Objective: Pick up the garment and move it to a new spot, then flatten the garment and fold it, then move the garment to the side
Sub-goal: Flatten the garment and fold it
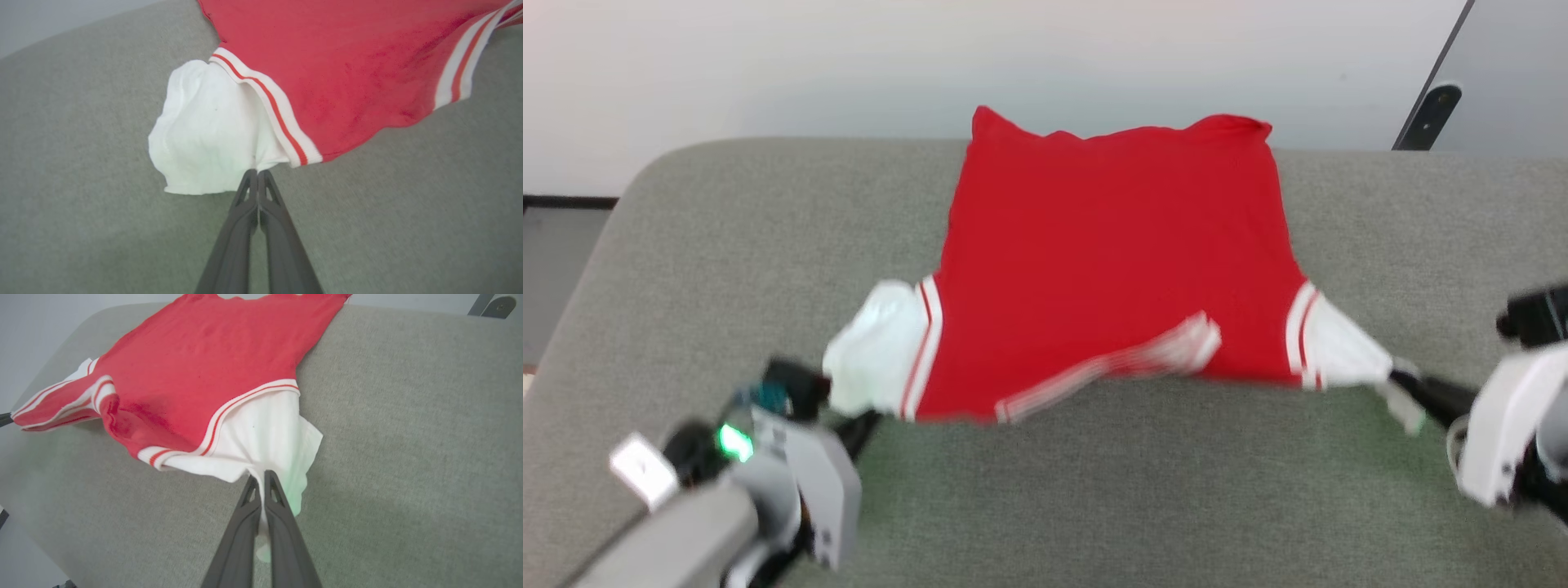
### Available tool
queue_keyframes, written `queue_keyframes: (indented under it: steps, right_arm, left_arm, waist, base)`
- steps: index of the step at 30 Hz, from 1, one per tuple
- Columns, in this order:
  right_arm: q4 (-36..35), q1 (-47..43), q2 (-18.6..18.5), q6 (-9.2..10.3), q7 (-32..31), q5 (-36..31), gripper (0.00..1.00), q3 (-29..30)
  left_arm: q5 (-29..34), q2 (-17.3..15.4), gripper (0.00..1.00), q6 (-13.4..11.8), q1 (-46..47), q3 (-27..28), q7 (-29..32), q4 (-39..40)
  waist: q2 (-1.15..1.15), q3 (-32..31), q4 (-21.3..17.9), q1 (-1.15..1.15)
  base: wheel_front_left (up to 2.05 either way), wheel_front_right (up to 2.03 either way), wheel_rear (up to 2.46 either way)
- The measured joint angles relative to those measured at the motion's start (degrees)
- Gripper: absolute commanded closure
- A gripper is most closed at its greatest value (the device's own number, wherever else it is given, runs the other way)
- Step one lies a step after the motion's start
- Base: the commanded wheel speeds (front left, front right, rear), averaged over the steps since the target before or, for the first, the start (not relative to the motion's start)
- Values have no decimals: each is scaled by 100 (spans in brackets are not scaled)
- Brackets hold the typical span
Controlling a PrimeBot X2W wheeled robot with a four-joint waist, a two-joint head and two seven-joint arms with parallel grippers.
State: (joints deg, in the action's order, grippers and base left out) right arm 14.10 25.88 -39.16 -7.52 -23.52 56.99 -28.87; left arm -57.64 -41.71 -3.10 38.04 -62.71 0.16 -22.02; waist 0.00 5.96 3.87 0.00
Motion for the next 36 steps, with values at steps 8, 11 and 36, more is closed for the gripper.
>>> queue_keyframes:
  steps: [8, 11, 36]
  right_arm:
    - [-650, -1338, -26, 0, -453, -26, 100, 594]
    - [-827, -1712, -23, 0, -675, -94, 100, 866]
    - [-360, -1228, 1143, 0, -1884, -1786, 0, 1475]
  left_arm:
    - [-301, -586, 100, -987, -1173, -47, -51, 1674]
    - [-387, -637, 100, -1185, -1369, -32, -115, 1990]
    - [-749, -9, 100, -1054, -1412, -75, 26, 1279]
  waist:
    - [0, 4, -29, 0]
    - [0, 57, -28, 0]
    - [0, 216, -378, 0]
  base:
    - [0, 0, 0]
    - [0, 0, 0]
    - [0, 0, 0]
